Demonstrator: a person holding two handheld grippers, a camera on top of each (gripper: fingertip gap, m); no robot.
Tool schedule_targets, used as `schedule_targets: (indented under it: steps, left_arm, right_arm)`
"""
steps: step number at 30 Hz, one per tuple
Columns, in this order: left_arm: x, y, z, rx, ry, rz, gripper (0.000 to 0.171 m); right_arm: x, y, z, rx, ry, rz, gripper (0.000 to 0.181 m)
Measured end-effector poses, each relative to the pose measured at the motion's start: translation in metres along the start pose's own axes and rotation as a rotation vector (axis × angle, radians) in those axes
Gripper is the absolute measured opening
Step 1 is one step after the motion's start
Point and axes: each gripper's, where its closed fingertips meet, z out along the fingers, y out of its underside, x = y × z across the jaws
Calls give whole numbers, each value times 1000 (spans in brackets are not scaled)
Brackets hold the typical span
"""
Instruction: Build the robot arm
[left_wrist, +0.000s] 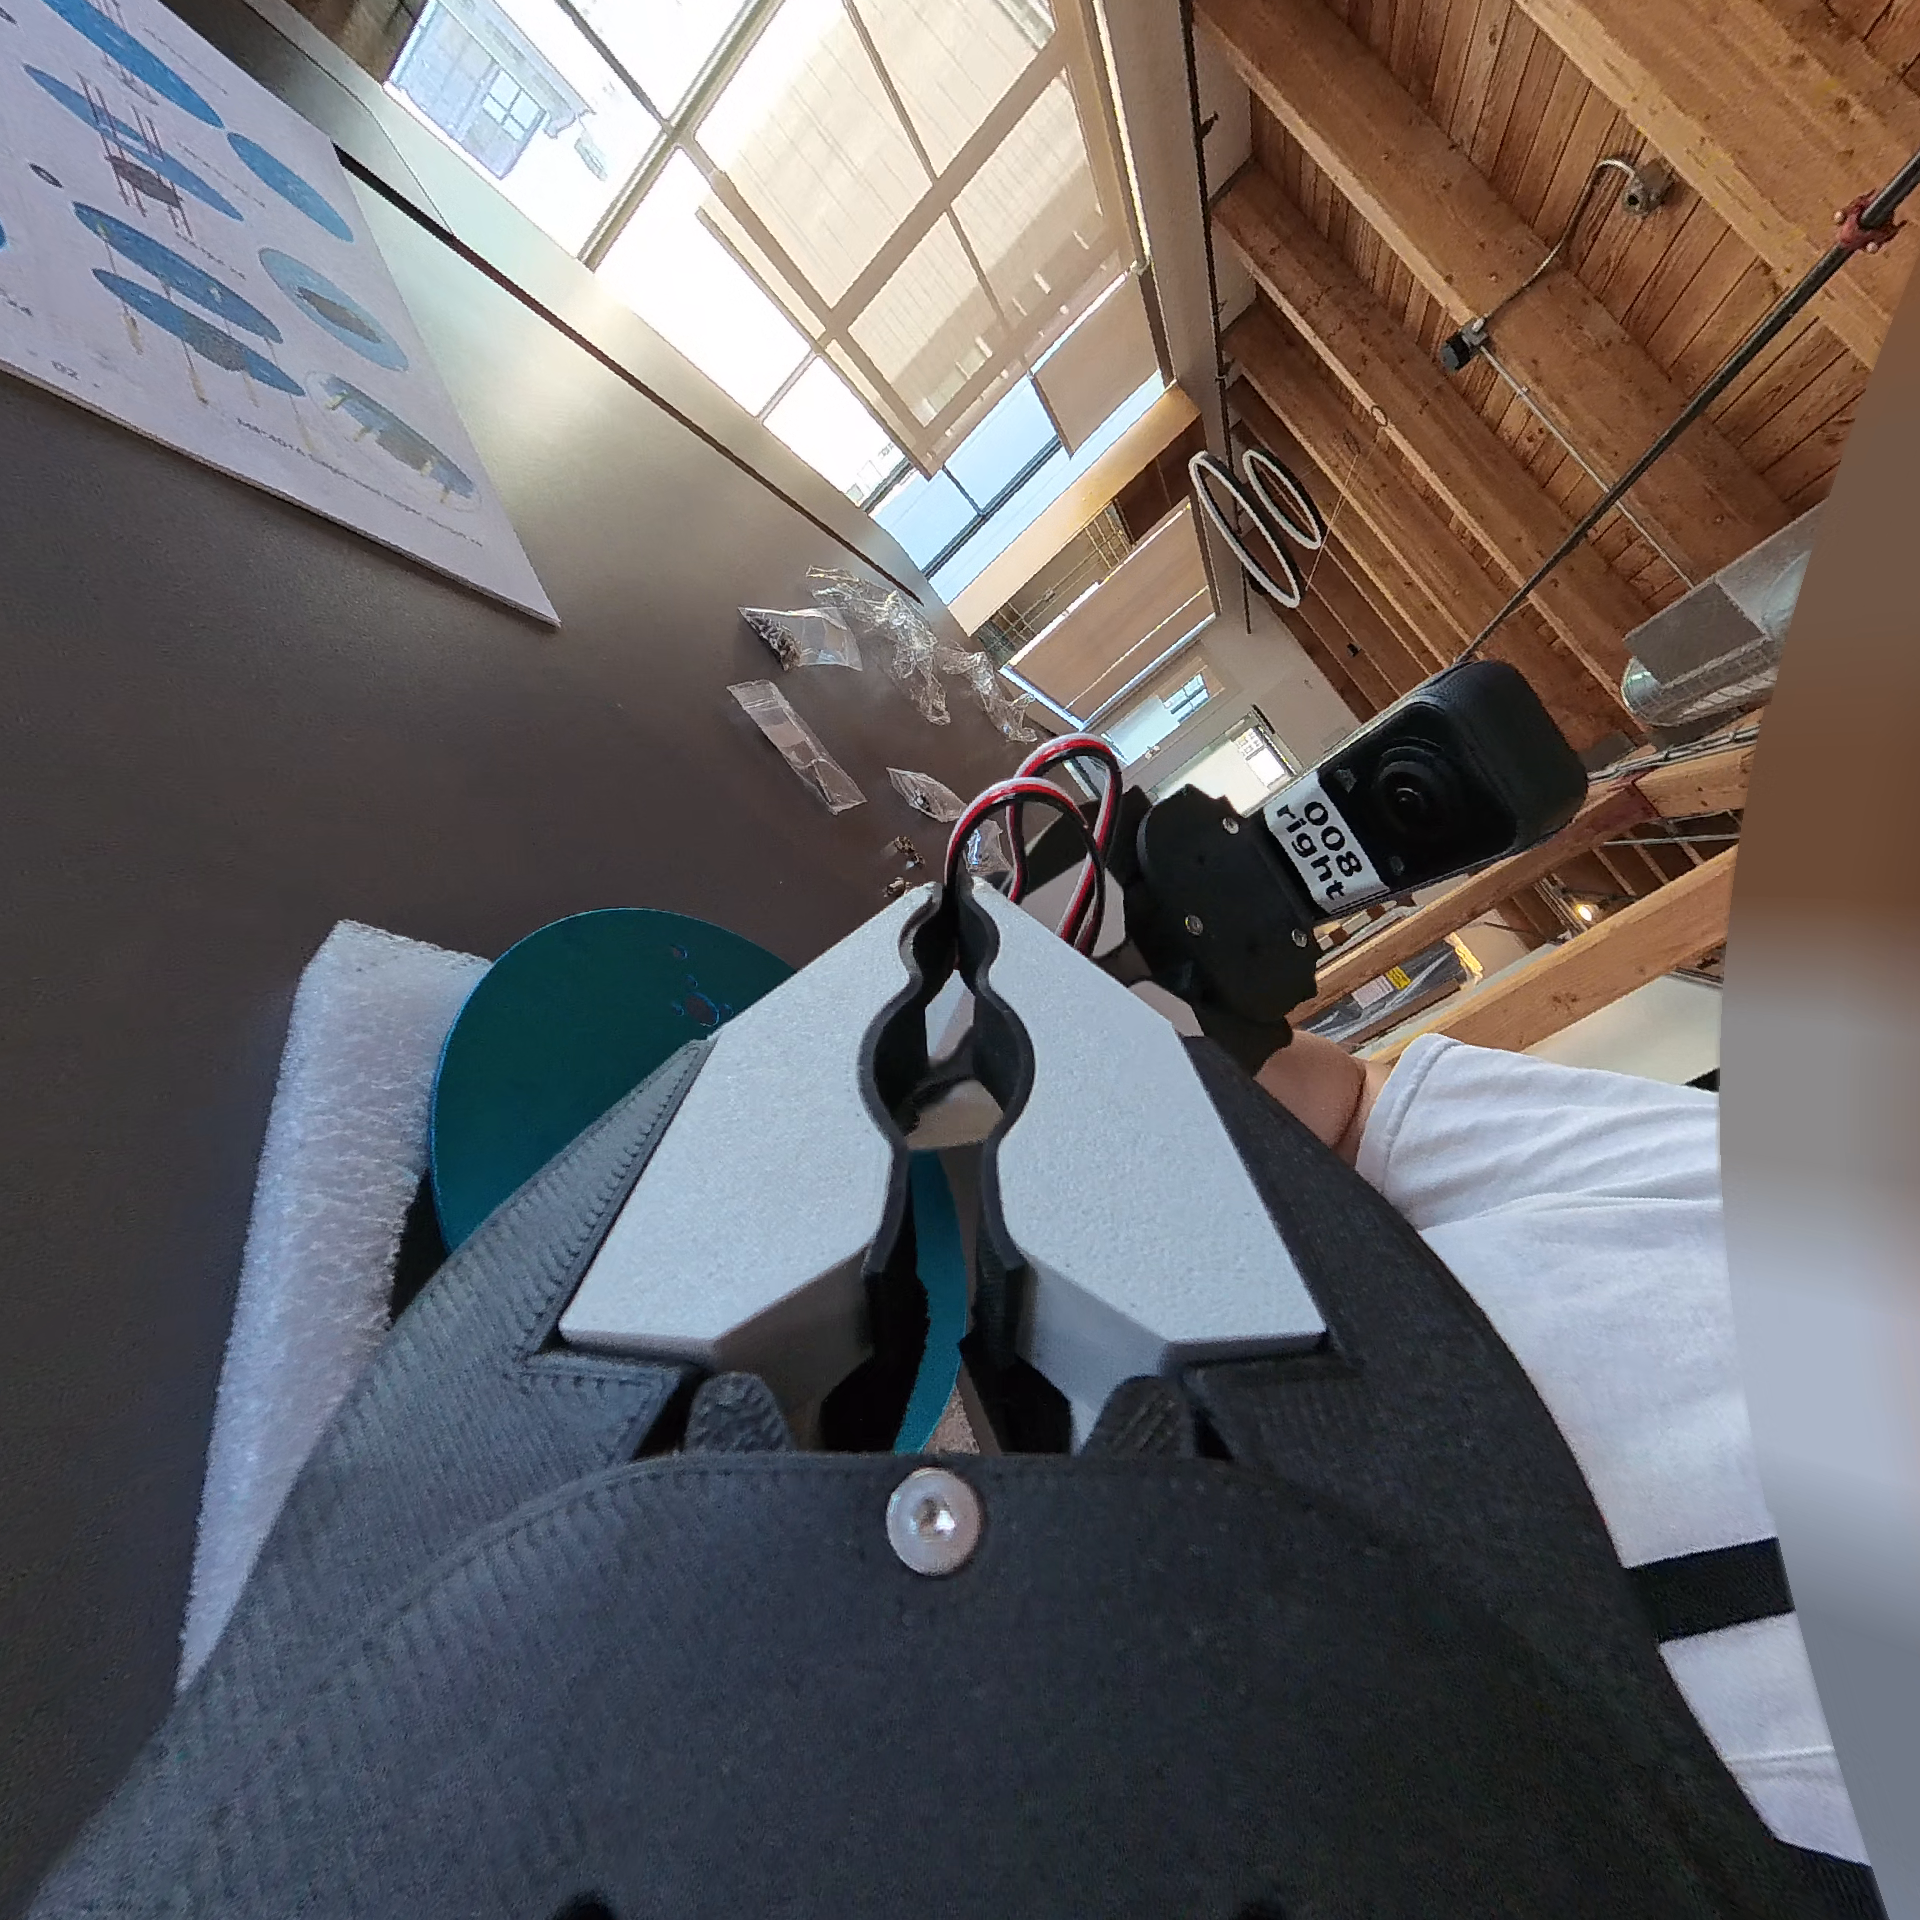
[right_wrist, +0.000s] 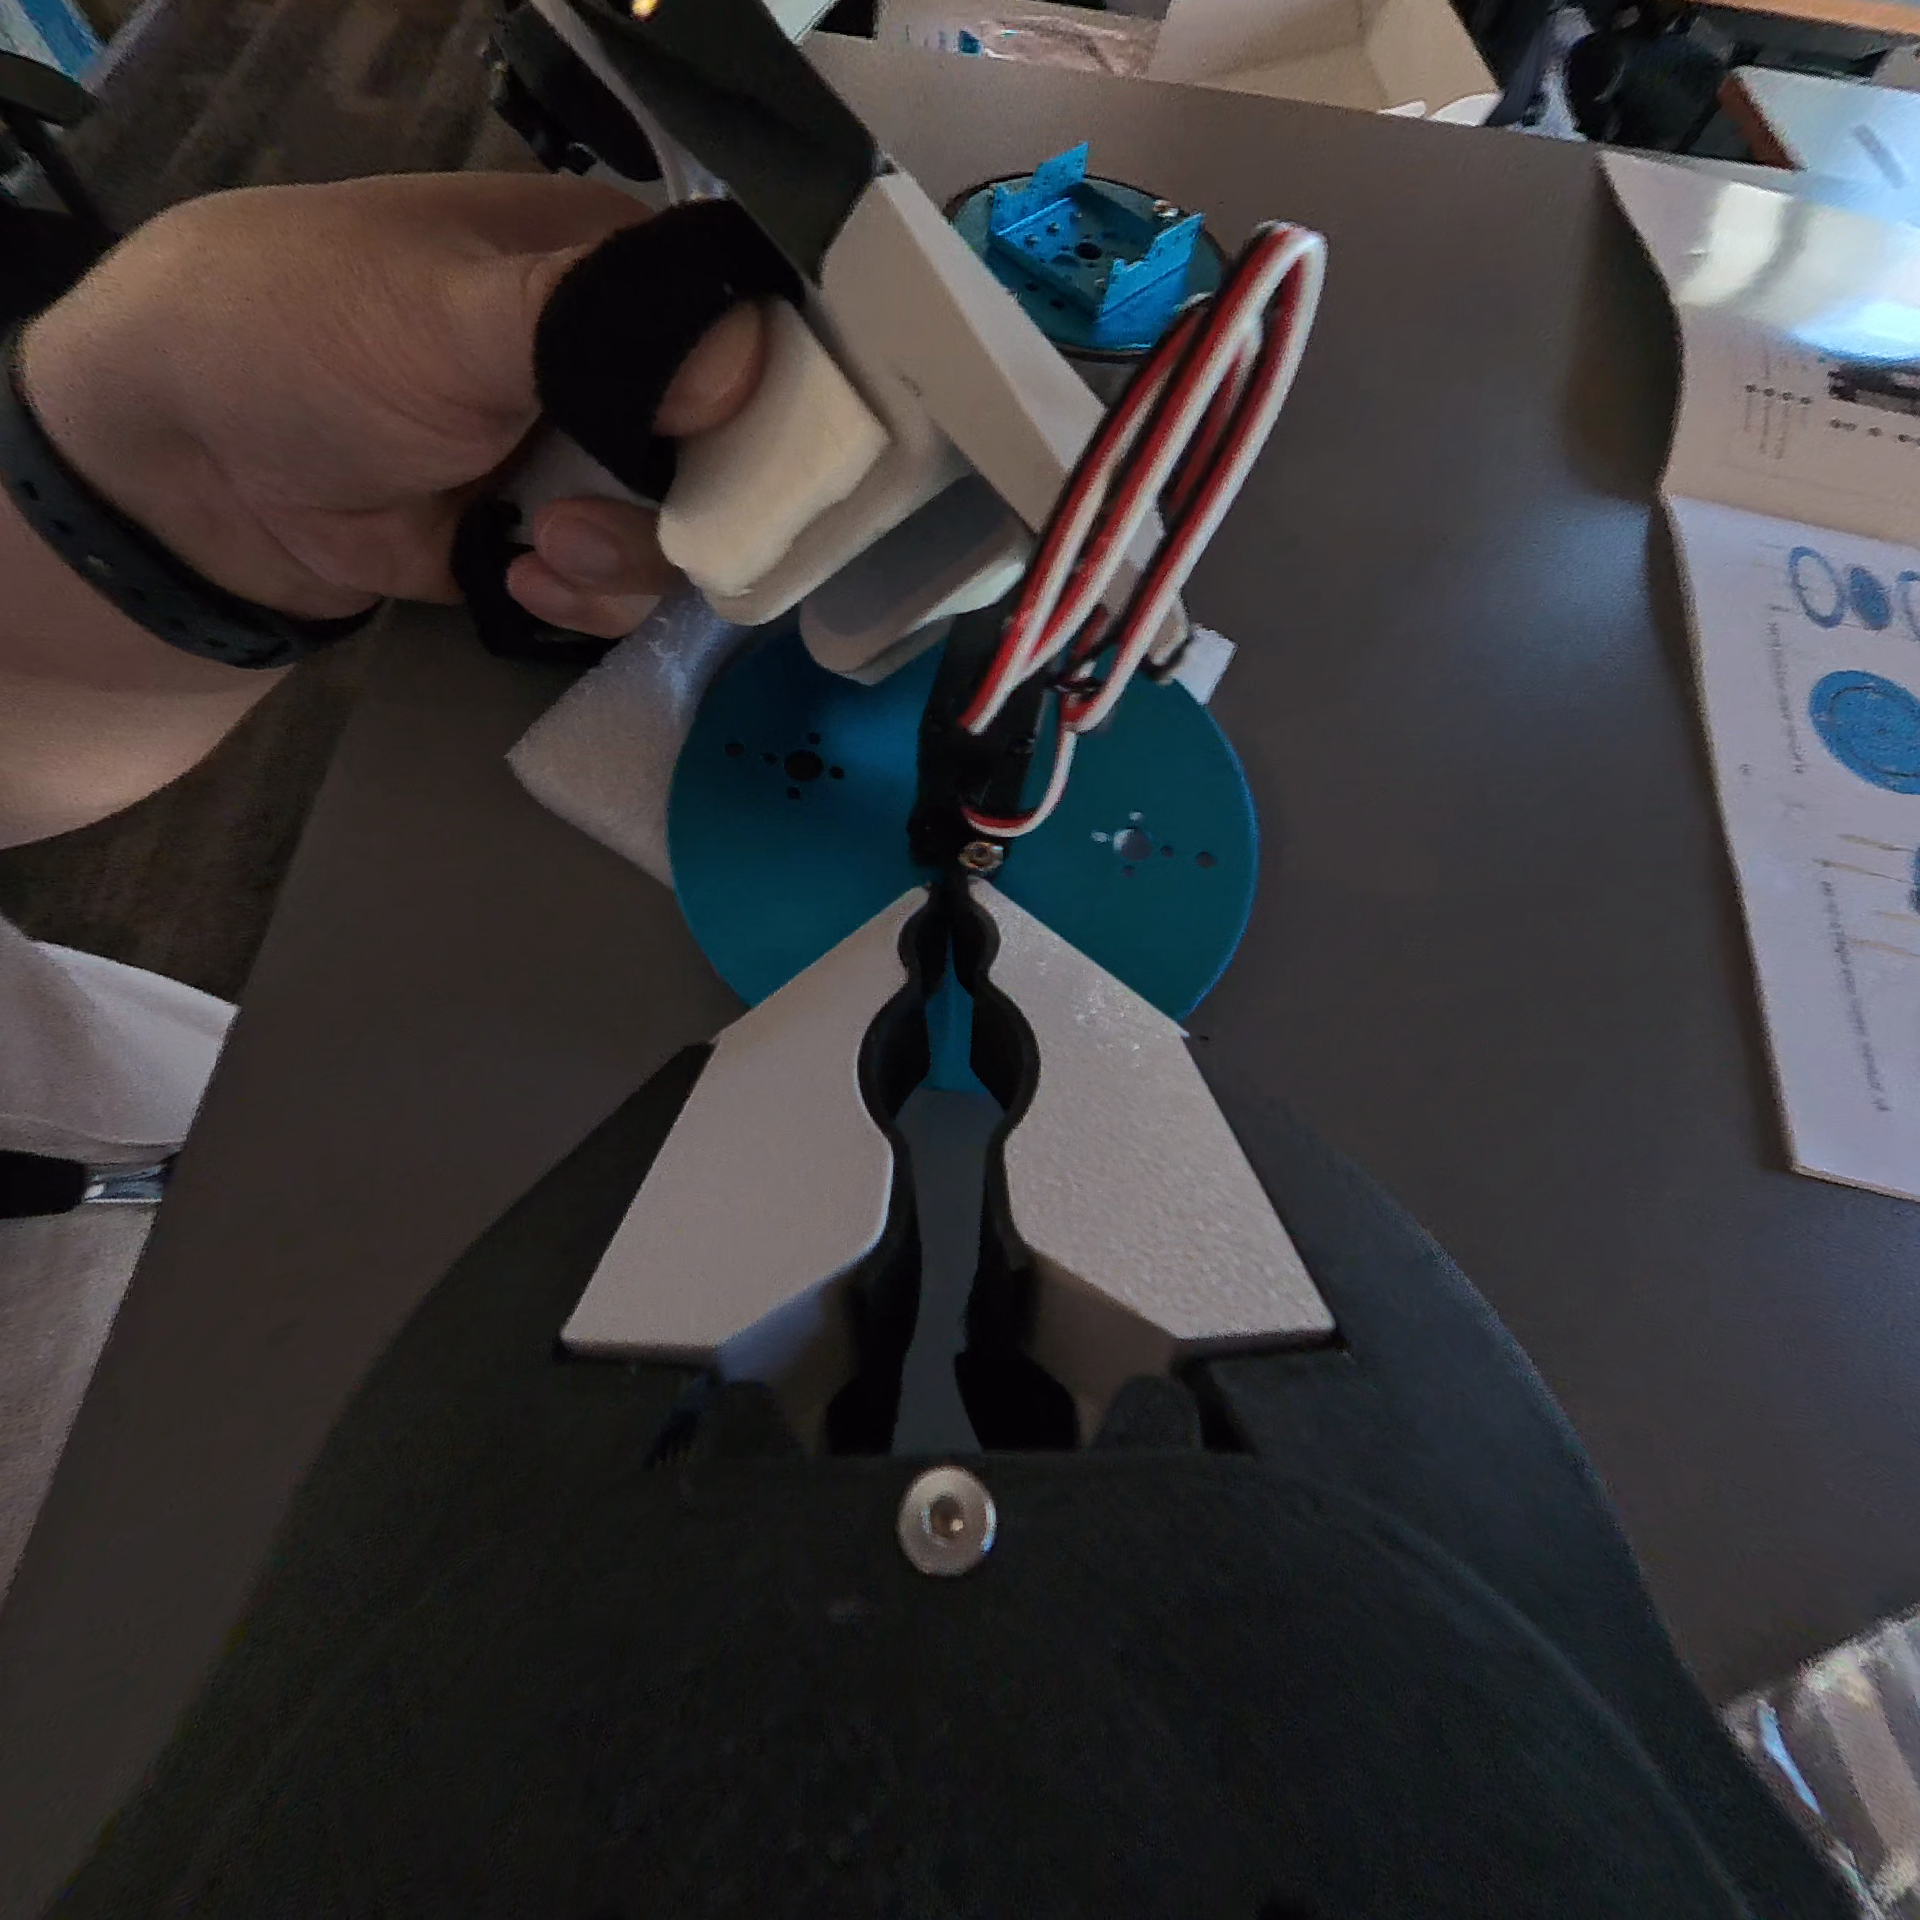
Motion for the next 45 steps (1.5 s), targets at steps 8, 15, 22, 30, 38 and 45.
schedule_targets:
  steps: [8, 15, 22, 30, 38, 45]
  left_arm:
    - [0, 0, 0, 3, 4, -3, 0]
    - [0, 0, 0, -1, 1, 1, 0]
    - [-1, 1, 1, -5, -12, 13, 0]
    - [-1, 0, 0, 1, -4, 2, 0]
    - [0, -1, -1, 5, 8, -13, 0]
    - [2, -1, -2, 12, 31, -26, 0]
  right_arm:
    - [6, -6, 5, 31, -20, -53, 11]
    - [6, -4, 6, 5, -42, 35, 6]
    - [7, -3, 5, -7, 96, 214, 5]
    - [3, -4, 6, 10, 1, 69, 21]
    - [12, -10, -8, 51, -24, 49, 2]
    - [32, -8, -32, 98, 22, 83, 10]
